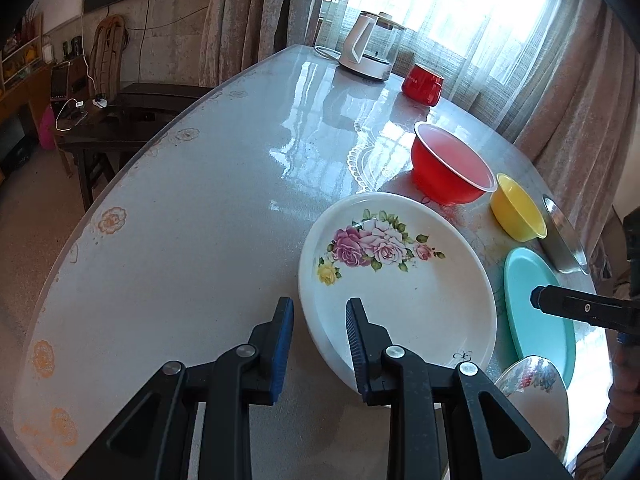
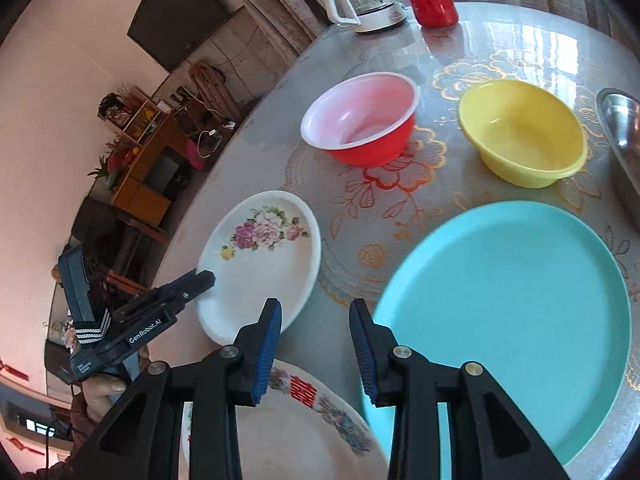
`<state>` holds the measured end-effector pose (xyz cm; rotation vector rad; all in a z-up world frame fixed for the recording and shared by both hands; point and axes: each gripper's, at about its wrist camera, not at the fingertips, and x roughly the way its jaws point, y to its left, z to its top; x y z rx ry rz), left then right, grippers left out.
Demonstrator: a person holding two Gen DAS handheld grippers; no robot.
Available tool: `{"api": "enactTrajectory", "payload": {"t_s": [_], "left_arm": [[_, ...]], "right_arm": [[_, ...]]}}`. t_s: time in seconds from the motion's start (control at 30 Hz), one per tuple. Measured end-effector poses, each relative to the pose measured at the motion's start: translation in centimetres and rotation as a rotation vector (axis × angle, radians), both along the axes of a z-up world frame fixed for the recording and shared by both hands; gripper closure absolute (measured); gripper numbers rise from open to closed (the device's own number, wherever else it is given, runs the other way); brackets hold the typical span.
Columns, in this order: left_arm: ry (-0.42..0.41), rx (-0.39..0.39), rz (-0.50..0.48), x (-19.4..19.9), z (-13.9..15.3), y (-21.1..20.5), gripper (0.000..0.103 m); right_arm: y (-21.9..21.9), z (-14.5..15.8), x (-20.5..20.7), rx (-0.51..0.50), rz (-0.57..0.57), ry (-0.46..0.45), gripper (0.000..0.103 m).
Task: Organize plates and bowls
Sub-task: 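Close the left tool on the rose plate rim, then lift the rose plate with the left tool and carry it over the teal plate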
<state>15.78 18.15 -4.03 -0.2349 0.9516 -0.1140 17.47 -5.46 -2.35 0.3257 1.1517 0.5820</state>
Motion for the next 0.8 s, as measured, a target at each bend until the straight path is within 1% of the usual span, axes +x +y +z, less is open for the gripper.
{"api": "enactTrajectory", "payload": {"t_s": [0.1, 0.2, 0.23, 0.27, 0.4, 0.43, 0.47, 0.5, 0.57, 0.7, 0.8], "left_arm": [[0.026, 0.002, 0.02, 0.4, -0.3, 0.4, 0.077], [0.037, -0.004, 0.02, 0.4, -0.5, 0.5, 0.079], [0.035, 0.0, 0.012, 0.5, -0.6, 0.2, 0.083], [0.034, -0.003, 0.003, 0.5, -0.7, 0.1, 0.088], [0.024, 0.001, 0.009, 0.9, -0.8, -0.2, 0.088], [0.025, -0.004, 0.01, 1.0, -0.8, -0.2, 0.088], [0.025, 0.002, 0.01, 1.1, -0.8, -0.2, 0.088], [0.024, 0.01, 0.01, 1.2, -0.7, -0.3, 0.088], [0.021, 0.02, 0.008, 1.4, -0.7, -0.4, 0.088], [0.015, 0.017, 0.001, 1.4, -0.5, -0.9, 0.088], [0.011, 0.018, -0.01, 1.5, -0.1, -1.4, 0.088]], "right_arm": [[2.0, -0.8, 1.6, -0.016, 0.014, 0.011, 0.067], [2.8, -1.8, 2.8, -0.08, -0.015, 0.012, 0.069], [3.0, -2.3, 3.1, -0.083, -0.011, 0.017, 0.07], [3.1, -2.7, 3.4, -0.079, -0.007, 0.029, 0.073], [3.8, -3.8, 3.7, -0.077, 0.011, 0.042, 0.088], [4.0, -4.1, 3.7, -0.078, 0.019, 0.046, 0.088], [4.3, -4.4, 3.7, -0.075, 0.024, 0.05, 0.091], [4.5, -4.4, 3.6, -0.079, 0.018, 0.035, 0.091], [4.4, -4.1, 3.6, -0.09, 0.013, 0.032, 0.091], [4.0, -3.8, 3.4, -0.101, -0.002, 0.023, 0.091], [3.2, -3.4, 3.3, -0.087, -0.027, 0.019, 0.091]]}}
